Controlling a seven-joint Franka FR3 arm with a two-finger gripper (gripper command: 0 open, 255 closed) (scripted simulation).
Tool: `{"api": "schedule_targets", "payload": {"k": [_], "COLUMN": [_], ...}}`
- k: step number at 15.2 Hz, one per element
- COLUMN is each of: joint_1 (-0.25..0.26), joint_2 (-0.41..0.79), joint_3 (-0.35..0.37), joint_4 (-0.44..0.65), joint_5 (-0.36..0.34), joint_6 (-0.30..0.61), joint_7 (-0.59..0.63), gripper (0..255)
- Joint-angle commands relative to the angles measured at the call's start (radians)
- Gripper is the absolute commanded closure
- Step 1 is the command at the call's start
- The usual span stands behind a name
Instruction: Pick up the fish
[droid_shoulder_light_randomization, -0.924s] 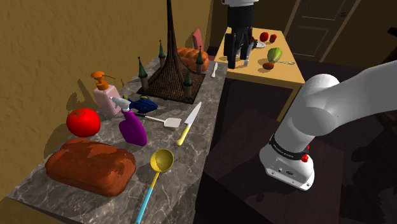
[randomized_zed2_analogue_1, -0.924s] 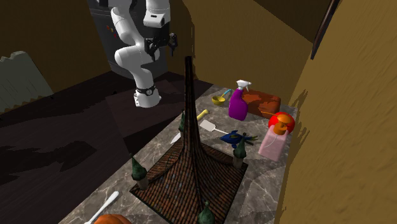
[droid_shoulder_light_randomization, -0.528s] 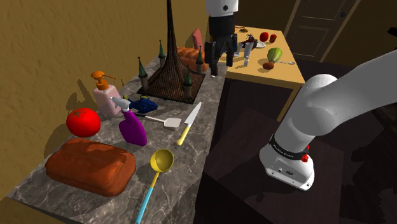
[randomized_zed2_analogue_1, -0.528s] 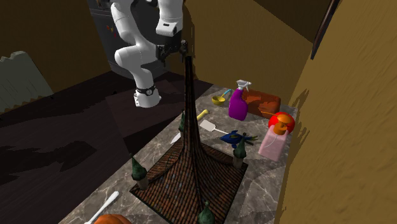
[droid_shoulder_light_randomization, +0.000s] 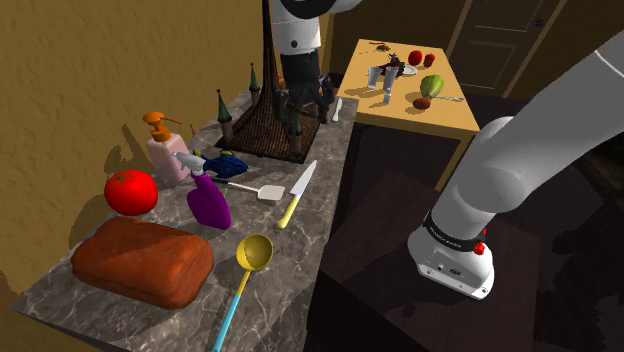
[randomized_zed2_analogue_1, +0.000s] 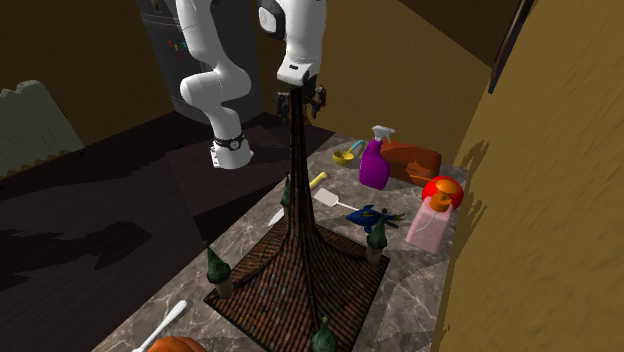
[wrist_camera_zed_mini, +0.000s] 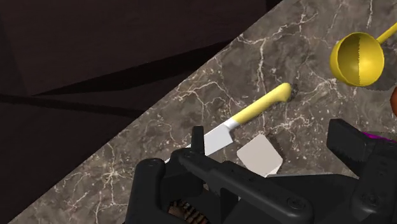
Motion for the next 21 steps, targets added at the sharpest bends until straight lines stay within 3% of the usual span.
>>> {"api": "schedule_targets", "payload": {"k": [1,11,21], "joint_1": [-0.004,0.004,0.066], "joint_2": [0.086,0.512,0.939], "joint_3": [0.025,0.068,0.016], "joint_4": [0.049,0.333,0.752], "joint_5": [0.002,-0.062,-0.121], "joint_6": [0.034,0.145,0.128], "joint_7": [0.066,0.356,0.58], "gripper": [0,0,0]}}
